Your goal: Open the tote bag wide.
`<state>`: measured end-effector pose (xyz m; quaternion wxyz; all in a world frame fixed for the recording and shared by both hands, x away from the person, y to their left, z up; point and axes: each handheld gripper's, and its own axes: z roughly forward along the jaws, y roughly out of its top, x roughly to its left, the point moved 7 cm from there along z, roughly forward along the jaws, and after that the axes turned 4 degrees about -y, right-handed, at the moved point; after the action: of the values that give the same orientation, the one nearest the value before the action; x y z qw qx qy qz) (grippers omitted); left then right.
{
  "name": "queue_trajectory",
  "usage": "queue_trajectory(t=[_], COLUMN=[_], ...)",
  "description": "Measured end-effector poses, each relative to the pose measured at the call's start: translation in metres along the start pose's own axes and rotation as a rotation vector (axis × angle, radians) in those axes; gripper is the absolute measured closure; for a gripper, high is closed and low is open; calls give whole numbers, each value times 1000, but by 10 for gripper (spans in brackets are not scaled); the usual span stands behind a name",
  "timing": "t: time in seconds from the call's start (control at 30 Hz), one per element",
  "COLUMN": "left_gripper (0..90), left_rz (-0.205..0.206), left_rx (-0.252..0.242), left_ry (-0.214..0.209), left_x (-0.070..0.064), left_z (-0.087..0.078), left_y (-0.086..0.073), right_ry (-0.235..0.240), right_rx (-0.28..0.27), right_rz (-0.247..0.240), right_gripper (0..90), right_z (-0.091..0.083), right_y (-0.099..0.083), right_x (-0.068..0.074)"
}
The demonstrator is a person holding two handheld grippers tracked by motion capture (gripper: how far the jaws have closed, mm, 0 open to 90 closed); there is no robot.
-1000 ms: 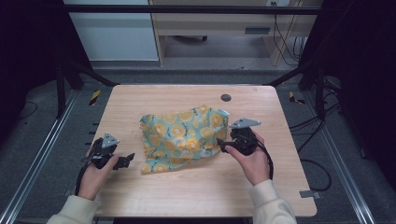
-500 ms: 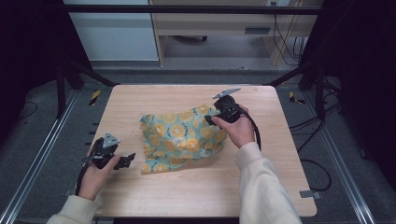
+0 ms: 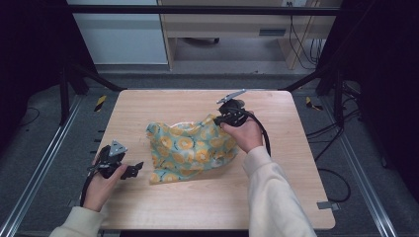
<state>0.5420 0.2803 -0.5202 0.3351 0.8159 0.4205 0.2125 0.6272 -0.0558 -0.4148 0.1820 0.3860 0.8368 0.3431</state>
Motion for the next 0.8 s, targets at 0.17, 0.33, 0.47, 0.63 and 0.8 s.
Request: queue_trajectory(t=[0.17, 0.33, 0.47, 0.63, 0.8], left_gripper=[61, 61, 61, 61, 63], left_rz=[10, 15, 14, 11, 8], left_rx=[9, 16, 16, 23, 29], left_ry=[0, 1, 2, -6, -1], left_x=[-1, -1, -1, -2, -1], left_z=[0, 0, 1, 1, 1], left_y=[-1, -1, -1, -2, -2], right_ry=[22, 38, 50, 66, 97], right_rx=[-22, -89, -122, -163, -209], right_rz=[-11, -50, -69, -93, -108], right_gripper=[900, 900, 900, 900, 900], right_z=[-12, -40, -57, -77, -98], right_y=[0, 0, -6, -16, -30], right_x=[12, 27, 37, 49, 64])
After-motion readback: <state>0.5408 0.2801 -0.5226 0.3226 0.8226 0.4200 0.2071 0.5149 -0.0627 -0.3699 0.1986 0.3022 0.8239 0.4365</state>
